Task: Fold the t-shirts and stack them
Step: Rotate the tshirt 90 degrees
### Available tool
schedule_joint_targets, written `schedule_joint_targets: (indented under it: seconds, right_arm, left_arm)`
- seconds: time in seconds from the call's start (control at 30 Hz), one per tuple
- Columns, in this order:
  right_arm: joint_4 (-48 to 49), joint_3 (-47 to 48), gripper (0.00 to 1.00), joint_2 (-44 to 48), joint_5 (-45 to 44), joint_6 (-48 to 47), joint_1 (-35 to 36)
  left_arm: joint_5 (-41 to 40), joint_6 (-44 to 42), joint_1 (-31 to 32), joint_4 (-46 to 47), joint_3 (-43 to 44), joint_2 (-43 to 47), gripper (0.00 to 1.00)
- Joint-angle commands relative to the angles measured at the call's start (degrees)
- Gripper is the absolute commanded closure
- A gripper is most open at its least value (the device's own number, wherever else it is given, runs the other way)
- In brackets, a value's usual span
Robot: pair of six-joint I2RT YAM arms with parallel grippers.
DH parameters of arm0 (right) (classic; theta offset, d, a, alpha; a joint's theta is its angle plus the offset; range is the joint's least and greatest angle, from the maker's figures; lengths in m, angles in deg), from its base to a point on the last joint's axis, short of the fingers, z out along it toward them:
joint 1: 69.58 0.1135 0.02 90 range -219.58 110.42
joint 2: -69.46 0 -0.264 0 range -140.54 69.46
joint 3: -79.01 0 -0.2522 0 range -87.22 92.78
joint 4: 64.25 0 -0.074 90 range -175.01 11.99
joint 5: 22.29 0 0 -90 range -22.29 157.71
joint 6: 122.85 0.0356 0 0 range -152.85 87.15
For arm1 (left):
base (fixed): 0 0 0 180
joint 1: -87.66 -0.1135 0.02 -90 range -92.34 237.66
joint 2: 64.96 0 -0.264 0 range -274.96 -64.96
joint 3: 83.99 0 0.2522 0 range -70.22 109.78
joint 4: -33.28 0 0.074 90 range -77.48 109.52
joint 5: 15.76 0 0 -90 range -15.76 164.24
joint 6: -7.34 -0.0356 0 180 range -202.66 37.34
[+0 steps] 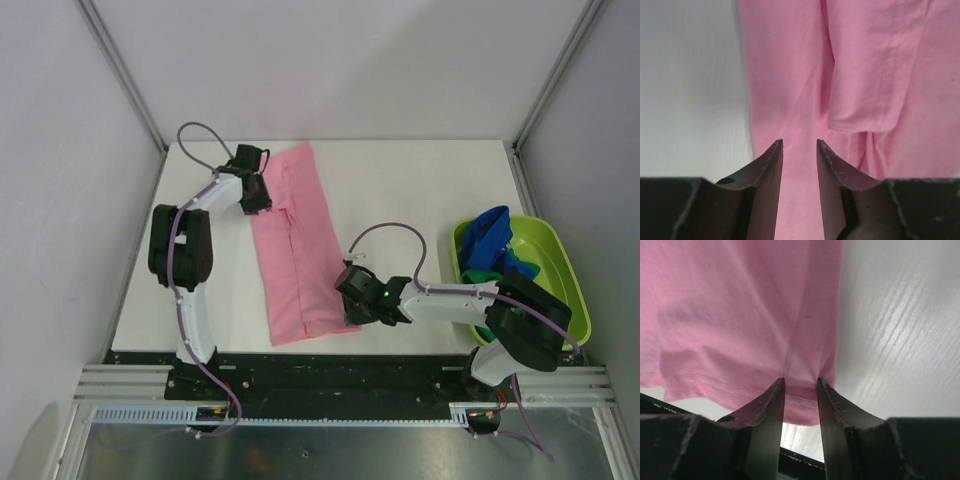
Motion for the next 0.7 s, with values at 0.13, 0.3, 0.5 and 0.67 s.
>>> schedule_joint_targets:
  seconds: [0.13, 0.3, 0.5, 0.67]
  right_arm:
    - [-1.4, -2.08, 0.62, 3.96, -1.47, -0.64, 0.31]
    - [-1.35, -2.06, 0.6, 7.13, -0.61, -0.93, -0.52]
    - [-1.79, -2.01, 0.59, 11.53, -0.49, -1.6, -3.0]
    - [-0.54, -2.05, 0.58, 11.35, 0.28, -2.4, -4.81]
  left_arm:
    - [-7.81, -2.31, 0.82, -4.96, 10.3, -8.75, 0.61]
    - [-11.25, -4.37, 0.83, -9.17, 17.84, -14.17, 0.59]
    - [-13.23, -5.92, 0.35, -12.6, 27.0, -19.55, 0.58]
    - [-11.85, -7.13, -1.02, -14.17, 33.29, -23.47, 0.58]
